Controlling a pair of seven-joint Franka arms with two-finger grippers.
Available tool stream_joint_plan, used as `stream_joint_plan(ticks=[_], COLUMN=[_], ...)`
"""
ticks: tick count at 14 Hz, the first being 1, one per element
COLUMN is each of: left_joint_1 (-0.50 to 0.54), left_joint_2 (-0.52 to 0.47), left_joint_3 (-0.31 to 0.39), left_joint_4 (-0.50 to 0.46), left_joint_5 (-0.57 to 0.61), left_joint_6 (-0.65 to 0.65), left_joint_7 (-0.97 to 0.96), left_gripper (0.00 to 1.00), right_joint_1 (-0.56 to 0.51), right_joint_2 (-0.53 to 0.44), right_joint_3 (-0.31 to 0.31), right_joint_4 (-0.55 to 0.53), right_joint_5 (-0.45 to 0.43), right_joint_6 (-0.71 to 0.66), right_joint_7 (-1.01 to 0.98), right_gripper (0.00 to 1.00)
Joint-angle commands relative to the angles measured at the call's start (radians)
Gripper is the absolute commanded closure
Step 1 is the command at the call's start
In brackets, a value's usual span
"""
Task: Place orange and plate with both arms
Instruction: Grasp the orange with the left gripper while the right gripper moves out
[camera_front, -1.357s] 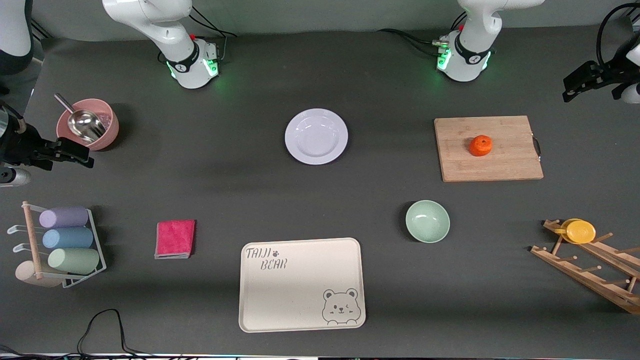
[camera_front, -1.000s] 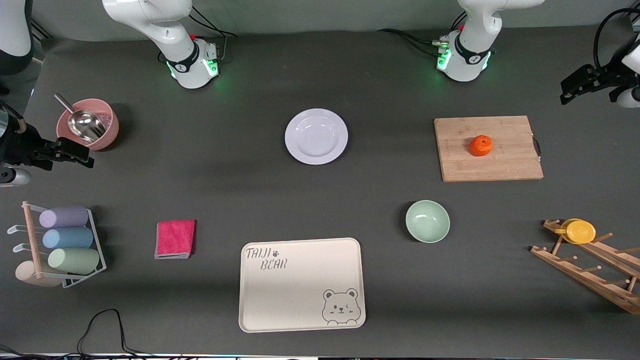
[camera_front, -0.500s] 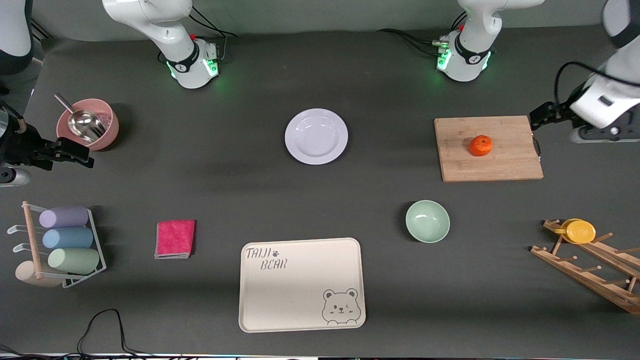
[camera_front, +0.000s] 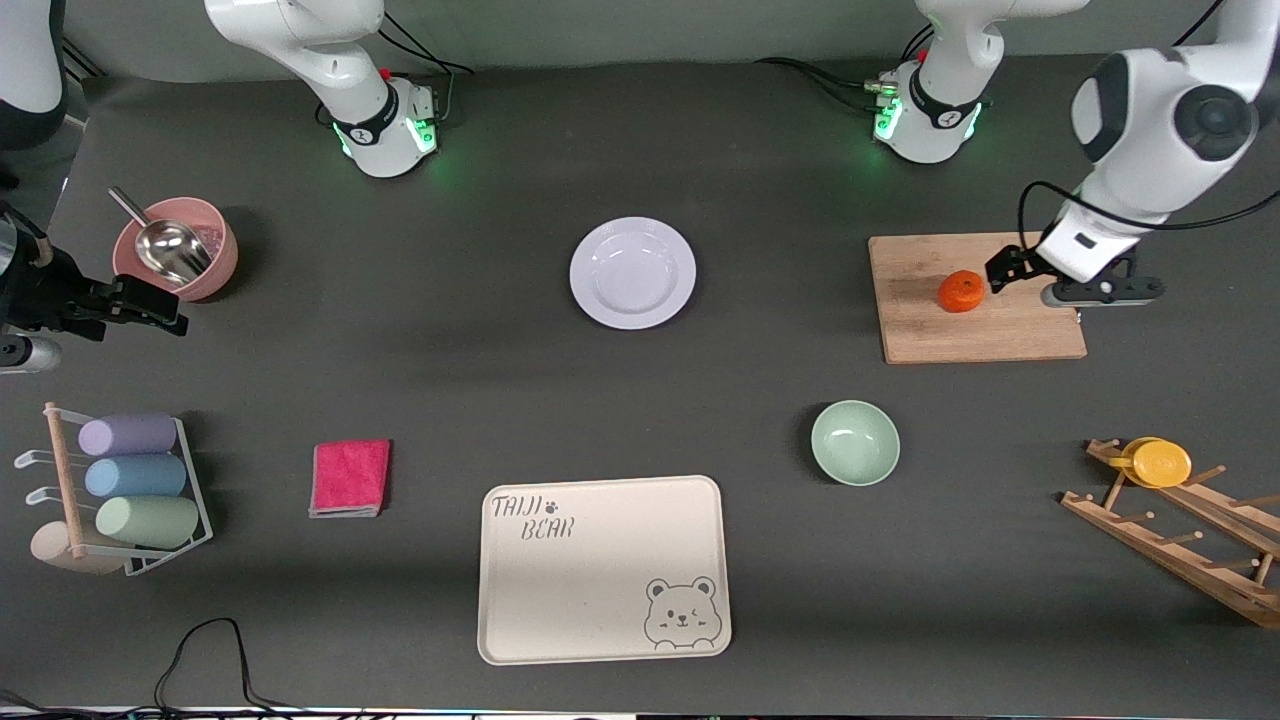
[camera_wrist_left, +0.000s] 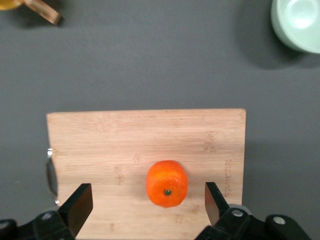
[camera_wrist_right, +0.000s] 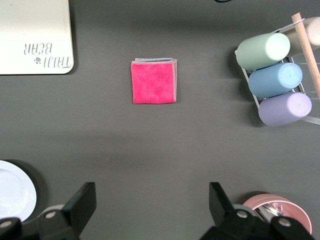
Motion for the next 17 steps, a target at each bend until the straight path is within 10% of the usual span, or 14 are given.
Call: stream_joint_plan(ticks=[1,12,17], left_joint_1=[-0.006,-0.029,-0.026], left_joint_2=[0.035,0.226,0.237], left_joint_3=[0.0,-0.008,-0.006], left_joint_4=[-0.067,-0.197,-0.197], left_joint_5=[-0.011,-0.037,-0.037], left_joint_6=[0.091,0.417,0.404], left_joint_7=[-0.017,-0.048,-0.069], left_gripper=[0.0,0.0,0.6], right_joint_1=[-0.001,0.26,0.297], right_joint_2=[-0.016,-0.44,-0.502], right_joint_3=[0.008,0.014,0.014], right_joint_4=[-0.004,-0.523,-0.605], right_joint_5=[-0.02,-0.014,-0.013], right_joint_6=[-0.023,0.164,0.16], right_joint_7=[0.023,0.344,0.345], right_gripper=[0.0,0.0,0.0])
